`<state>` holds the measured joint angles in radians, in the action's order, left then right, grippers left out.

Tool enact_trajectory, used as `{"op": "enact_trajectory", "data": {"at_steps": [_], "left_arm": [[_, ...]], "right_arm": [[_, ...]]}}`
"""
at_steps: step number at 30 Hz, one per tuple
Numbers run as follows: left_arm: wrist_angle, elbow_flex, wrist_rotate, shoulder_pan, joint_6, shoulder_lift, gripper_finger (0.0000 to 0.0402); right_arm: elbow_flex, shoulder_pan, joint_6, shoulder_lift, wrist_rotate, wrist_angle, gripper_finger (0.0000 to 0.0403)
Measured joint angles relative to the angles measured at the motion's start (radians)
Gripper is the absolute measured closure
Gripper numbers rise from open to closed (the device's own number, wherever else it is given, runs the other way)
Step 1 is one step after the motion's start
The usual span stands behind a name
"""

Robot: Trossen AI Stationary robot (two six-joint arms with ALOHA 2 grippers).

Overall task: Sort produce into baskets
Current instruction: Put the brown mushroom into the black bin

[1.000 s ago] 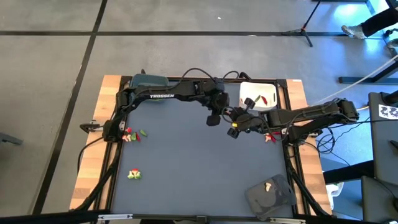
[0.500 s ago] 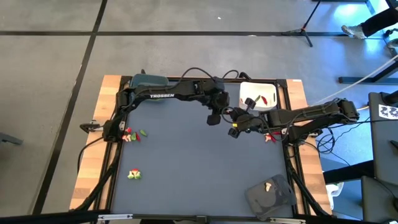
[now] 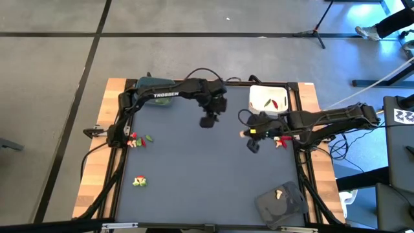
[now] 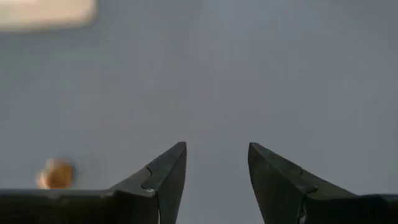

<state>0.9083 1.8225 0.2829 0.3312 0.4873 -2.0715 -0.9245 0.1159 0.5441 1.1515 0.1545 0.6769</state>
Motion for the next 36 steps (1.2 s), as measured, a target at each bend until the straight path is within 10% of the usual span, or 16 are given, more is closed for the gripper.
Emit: {"op": "enact_trajectory", "data": {"at_steps": [27, 36], "left_arm": [[0.053, 0.0, 0.0, 0.101, -0.018, -0.006, 0.0233], [0.045, 0.0, 0.0, 0.101, -0.022, -0.007, 0.0233]], "right_arm": [[0.0, 0.745, 1.201, 0.055, -0.226, 0.075, 0.0395], [0.0, 0.888, 1.337, 0.213, -0.24, 0.096, 0.0395]]}}
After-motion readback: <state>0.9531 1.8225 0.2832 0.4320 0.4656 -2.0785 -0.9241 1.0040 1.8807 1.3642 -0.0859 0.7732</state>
